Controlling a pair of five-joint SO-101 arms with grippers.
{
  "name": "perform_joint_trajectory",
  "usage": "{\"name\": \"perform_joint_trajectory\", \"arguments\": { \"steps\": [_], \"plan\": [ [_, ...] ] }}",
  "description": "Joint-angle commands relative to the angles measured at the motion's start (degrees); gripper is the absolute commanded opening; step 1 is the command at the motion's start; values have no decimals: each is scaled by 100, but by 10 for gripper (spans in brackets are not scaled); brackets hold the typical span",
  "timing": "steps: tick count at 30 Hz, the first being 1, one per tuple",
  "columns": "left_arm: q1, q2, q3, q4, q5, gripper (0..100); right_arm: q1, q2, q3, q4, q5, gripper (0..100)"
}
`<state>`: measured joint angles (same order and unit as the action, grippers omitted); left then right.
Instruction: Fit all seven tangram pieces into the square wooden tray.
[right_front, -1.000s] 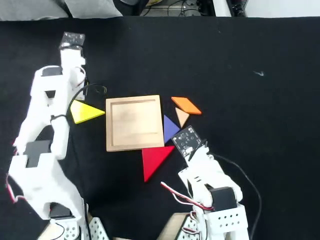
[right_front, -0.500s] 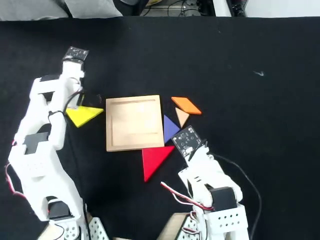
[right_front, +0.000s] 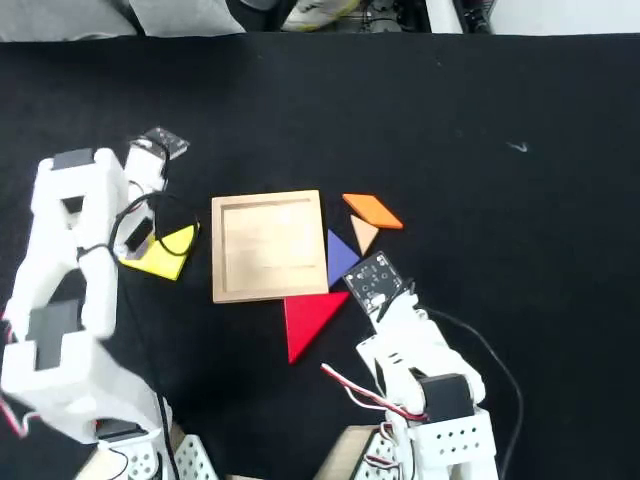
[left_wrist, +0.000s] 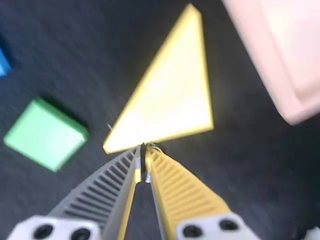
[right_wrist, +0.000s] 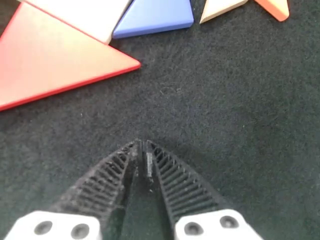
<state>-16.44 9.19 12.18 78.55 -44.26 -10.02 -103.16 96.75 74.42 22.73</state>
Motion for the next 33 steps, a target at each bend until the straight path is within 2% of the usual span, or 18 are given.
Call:
{"name": "perform_joint_trajectory", "arguments": {
  "steps": [1, 3, 7, 9, 12, 15, 20, 24, 28, 33],
  "plan": [
    [286, -1582, 497, 290, -141, 34, 79, -541, -22, 9, -18, 12],
    [549, -2101, 1112, -18, -114, 64, 79, -541, -22, 9, -18, 12],
    [840, -2523, 2563, -1591, 220, 230, 79, -541, -22, 9, -18, 12],
    [875, -2532, 3020, -2286, 176, 256, 79, -541, -22, 9, -18, 12],
    [875, -2514, 3327, -2840, -246, 261, 79, -541, -22, 9, -18, 12],
    [840, -2277, 3231, -2919, -519, 261, 79, -541, -22, 9, -18, 12],
    [778, -1363, 2396, -2875, -440, 261, 88, -541, -31, 9, -18, 12],
    [796, -756, 1895, -2295, -958, 259, 88, -541, -31, 9, -18, 12],
    [576, -413, 1552, -2541, -818, 261, 88, -532, -31, 18, -18, 12],
    [523, -264, 1525, -2576, -1222, 261, 88, -532, -31, 35, -18, 12]
  ]
}}
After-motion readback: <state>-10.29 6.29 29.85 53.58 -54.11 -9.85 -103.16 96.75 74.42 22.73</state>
